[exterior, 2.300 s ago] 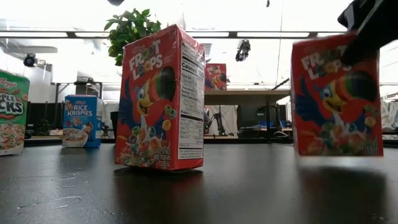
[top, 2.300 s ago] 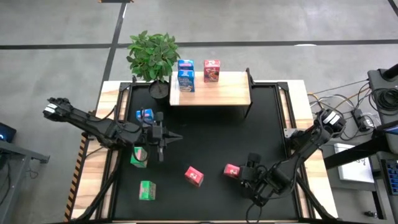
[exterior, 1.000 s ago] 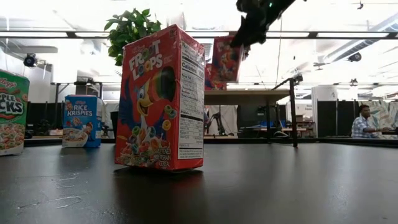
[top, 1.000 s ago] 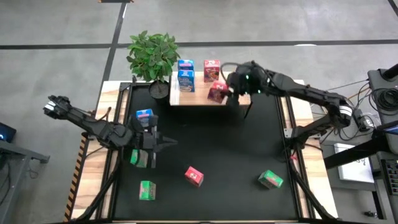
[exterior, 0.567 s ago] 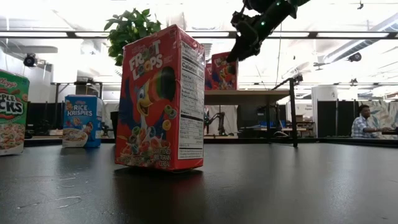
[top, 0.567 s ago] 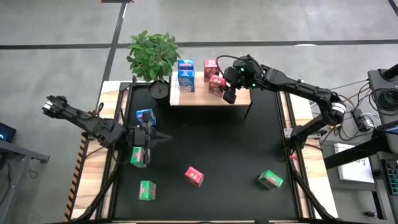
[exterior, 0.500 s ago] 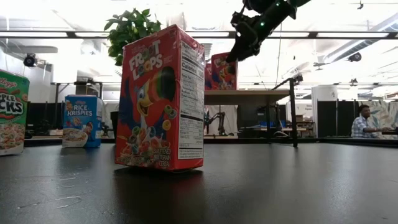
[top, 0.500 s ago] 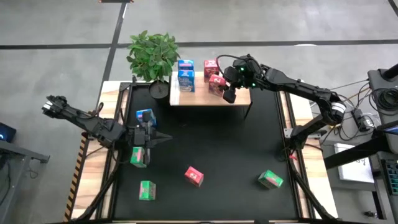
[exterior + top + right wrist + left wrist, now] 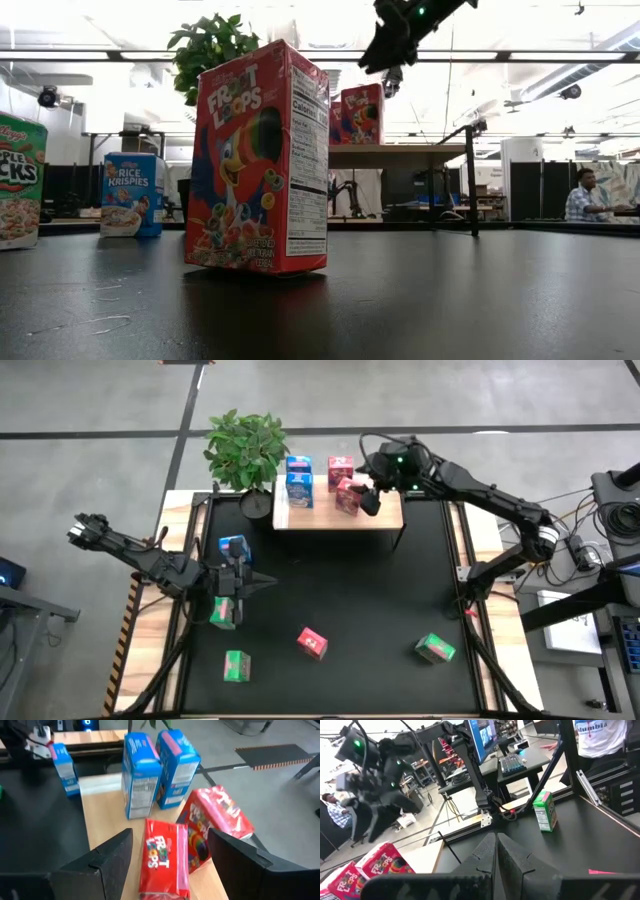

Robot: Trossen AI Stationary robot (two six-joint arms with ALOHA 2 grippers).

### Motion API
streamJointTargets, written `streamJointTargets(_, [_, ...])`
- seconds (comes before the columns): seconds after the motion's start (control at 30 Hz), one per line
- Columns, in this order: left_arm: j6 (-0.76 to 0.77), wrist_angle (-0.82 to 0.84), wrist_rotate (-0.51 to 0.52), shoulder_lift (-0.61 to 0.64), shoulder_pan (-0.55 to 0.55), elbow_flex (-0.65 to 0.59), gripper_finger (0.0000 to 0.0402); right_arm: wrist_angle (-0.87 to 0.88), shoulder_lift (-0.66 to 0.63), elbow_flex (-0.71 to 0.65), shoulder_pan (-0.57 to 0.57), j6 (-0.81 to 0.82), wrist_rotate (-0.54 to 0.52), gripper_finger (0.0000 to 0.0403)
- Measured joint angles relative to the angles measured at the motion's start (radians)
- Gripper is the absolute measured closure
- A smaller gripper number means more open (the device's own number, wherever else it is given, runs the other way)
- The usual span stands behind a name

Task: Stack cereal on shelf
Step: Put the right red cereal box aligned with the other red cereal box on the shelf

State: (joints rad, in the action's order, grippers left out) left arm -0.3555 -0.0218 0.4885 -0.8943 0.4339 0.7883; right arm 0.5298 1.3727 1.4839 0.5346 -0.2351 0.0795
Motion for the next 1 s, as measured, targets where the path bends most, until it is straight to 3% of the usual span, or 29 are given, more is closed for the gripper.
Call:
streamJointTargets(0.2, [0.062, 0.015, 0.0, 0.0, 0.0, 0.0, 0.0402, 0.114, -0.005, 0.081, -0.033, 0.052, 0.003, 0.0175])
streamJointTargets(0.4, [0.08, 0.044, 0.0, 0.0, 0.0, 0.0, 0.0402, 0.294, -0.007, 0.113, -0.073, 0.08, -0.001, 0.0219])
streamJointTargets(0.57, [0.081, 0.046, 0.0, -0.002, 0.0, 0.0, 0.0402, 0.391, -0.005, 0.093, -0.072, 0.072, -0.109, 0.0272])
streamJointTargets(0.8, [0.107, 0.037, 0.0, -0.017, 0.0, 0.0, 0.0402, 0.265, 0.001, -0.023, -0.04, -0.021, -0.134, 0.0346])
streamJointTargets(1.0, [0.111, 0.012, 0.0, -0.023, 0.0, 0.0, 0.0402, 0.178, 0.002, -0.045, -0.003, -0.11, -0.136, 0.0383])
